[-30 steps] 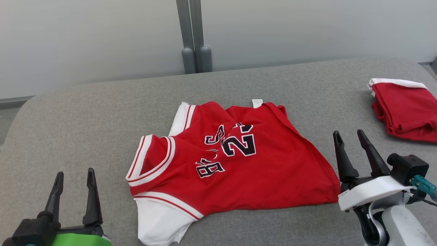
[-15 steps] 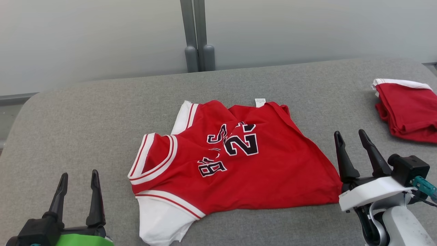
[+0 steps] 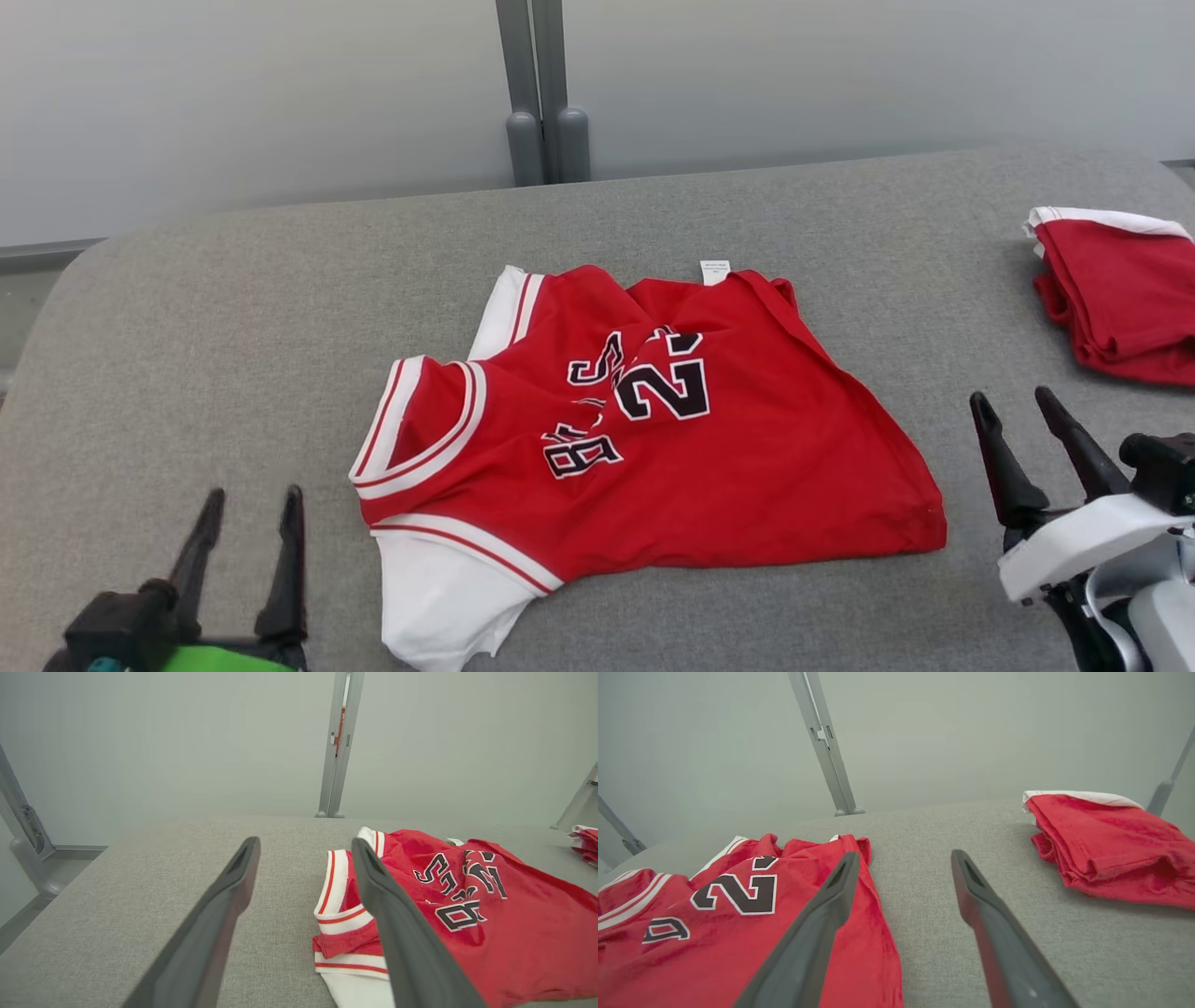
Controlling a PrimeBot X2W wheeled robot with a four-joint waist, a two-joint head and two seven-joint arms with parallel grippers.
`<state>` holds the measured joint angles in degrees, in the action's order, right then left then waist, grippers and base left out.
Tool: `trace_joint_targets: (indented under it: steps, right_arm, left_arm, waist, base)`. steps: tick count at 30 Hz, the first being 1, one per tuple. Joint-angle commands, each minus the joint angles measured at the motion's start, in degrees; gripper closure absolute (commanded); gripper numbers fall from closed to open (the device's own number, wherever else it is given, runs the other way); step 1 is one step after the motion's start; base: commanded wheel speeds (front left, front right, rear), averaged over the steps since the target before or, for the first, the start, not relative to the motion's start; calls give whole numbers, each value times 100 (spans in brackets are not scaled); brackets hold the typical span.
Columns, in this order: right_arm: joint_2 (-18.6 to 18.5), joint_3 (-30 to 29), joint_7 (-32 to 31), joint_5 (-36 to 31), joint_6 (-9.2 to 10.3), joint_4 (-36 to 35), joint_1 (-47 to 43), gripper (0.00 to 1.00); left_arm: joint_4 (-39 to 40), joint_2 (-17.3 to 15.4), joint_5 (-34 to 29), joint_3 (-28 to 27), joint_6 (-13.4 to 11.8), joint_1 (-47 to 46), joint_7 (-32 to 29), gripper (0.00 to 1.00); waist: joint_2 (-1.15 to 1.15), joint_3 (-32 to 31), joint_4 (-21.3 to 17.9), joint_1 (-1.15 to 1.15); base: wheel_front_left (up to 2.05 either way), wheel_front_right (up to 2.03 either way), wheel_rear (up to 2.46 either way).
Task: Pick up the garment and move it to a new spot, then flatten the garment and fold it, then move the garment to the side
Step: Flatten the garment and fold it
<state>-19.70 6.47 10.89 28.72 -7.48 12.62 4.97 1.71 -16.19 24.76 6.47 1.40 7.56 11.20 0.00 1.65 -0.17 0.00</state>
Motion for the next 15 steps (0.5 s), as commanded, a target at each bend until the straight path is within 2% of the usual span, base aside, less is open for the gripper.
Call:
trace_joint_targets:
  steps: [1, 4, 9, 15]
  right_arm:
    - [-139, 15, -111, 124, -2, -31, -82, 0]
    - [-478, 218, -562, 539, -3, -64, -277, 0]
    - [-674, 677, -1532, 1389, -2, -50, -497, 0]
    - [-622, 939, -1619, 1399, -3, 147, -306, 0]
  left_arm:
    - [20, -85, 88, 75, 89, 185, -233, 0]
    - [161, -265, 434, 252, 239, 400, -1136, 0]
    - [437, -388, 779, 439, 200, 591, -2146, 0]
    - [410, -430, 987, 577, 110, 655, -2786, 0]
  waist:
    - [0, 10, 10, 0]
    - [0, 43, 32, 0]
    - [0, 111, 93, 0]
    - [0, 190, 125, 0]
  base:
    - [0, 0, 0]
    - [0, 0, 0]
    - [0, 0, 0]
    - [0, 0, 0]
